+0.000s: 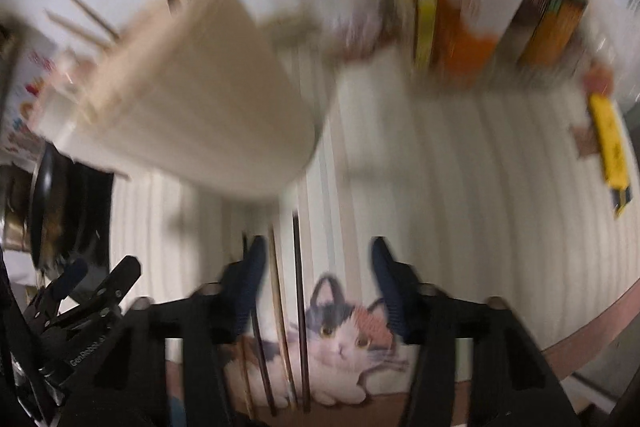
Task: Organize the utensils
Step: 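Grasp a wooden chopstick with the left tool while the right tool grasps a dark chopstick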
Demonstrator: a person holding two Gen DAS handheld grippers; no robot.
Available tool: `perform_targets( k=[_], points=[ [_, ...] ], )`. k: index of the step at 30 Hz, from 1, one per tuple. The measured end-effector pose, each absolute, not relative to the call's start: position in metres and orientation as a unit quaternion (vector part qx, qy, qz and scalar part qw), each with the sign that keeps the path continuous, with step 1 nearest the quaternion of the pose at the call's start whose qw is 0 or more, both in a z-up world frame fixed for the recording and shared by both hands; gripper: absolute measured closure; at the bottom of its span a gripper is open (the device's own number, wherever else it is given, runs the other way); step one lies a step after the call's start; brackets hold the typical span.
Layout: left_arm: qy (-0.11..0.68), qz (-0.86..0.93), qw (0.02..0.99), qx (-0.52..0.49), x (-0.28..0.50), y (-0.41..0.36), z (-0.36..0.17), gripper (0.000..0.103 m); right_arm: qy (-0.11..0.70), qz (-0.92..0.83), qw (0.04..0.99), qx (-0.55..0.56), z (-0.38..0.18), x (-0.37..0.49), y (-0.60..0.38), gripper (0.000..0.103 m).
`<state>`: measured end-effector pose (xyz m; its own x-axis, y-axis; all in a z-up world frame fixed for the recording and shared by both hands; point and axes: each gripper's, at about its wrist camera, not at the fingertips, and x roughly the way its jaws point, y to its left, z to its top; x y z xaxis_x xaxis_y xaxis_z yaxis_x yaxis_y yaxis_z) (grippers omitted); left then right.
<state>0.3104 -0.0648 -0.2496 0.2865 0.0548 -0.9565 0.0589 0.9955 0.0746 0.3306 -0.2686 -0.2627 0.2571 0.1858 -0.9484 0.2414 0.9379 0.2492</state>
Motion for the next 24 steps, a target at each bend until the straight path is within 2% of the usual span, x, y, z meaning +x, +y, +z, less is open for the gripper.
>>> perform_targets(
  k=[1,3,5,6,13,17,24],
  points=[
    [0.608,-0.007,0.792,0.050,0.308,-0.066,-0.261,0.006,0.616,-0.019,0.768,0.176,-0.272,0.328,-0.266,0.063],
    [0.629,-0.016,0.776,0.053,0.305,-0.069,-0.283,0.026,0.625,-0.024,0.761,0.173,-0.286,0.325,-0.264,0.063],
    [0.647,-0.029,0.760,0.051,0.302,-0.073,-0.301,0.032,0.632,-0.028,0.755,0.174,-0.295,0.322,-0.263,0.063],
    [0.653,-0.033,0.755,0.051,0.300,-0.074,-0.309,0.039,0.634,-0.030,0.753,0.172,-0.298,0.322,-0.263,0.063],
    [0.669,-0.058,0.738,0.070,0.287,-0.090,-0.333,0.061,0.647,-0.047,0.741,0.172,-0.315,0.317,-0.268,0.063],
    [0.664,-0.073,0.739,0.080,0.286,-0.094,-0.331,0.097,0.657,-0.047,0.734,0.168,-0.322,0.316,-0.266,0.063],
    [0.658,-0.043,0.747,0.084,0.296,-0.068,-0.331,0.098,0.676,-0.021,0.725,0.132,-0.338,0.325,-0.233,0.063]
  ],
)
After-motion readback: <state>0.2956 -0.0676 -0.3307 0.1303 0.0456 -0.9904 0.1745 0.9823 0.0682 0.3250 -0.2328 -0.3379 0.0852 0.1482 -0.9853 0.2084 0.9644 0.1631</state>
